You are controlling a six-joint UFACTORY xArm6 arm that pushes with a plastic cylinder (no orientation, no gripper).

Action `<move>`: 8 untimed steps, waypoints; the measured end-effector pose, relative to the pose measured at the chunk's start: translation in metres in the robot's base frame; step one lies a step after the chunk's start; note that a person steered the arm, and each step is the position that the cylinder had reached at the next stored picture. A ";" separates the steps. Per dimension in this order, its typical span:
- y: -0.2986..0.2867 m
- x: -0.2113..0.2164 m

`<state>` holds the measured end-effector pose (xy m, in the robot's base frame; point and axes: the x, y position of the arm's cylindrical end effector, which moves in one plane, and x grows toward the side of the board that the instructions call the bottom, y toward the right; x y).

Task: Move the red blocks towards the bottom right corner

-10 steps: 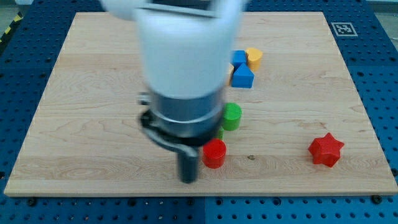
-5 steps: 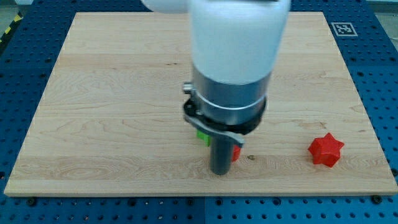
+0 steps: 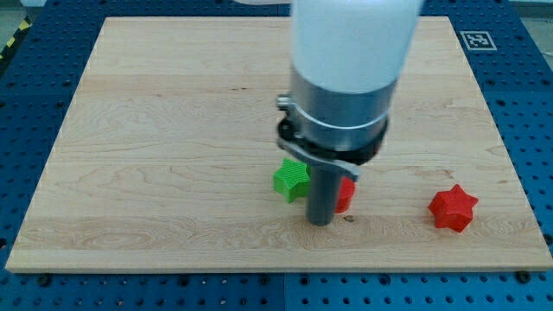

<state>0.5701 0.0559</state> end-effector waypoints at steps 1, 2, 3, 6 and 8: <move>0.021 -0.004; 0.017 -0.013; 0.008 -0.024; 0.018 -0.065; 0.047 -0.072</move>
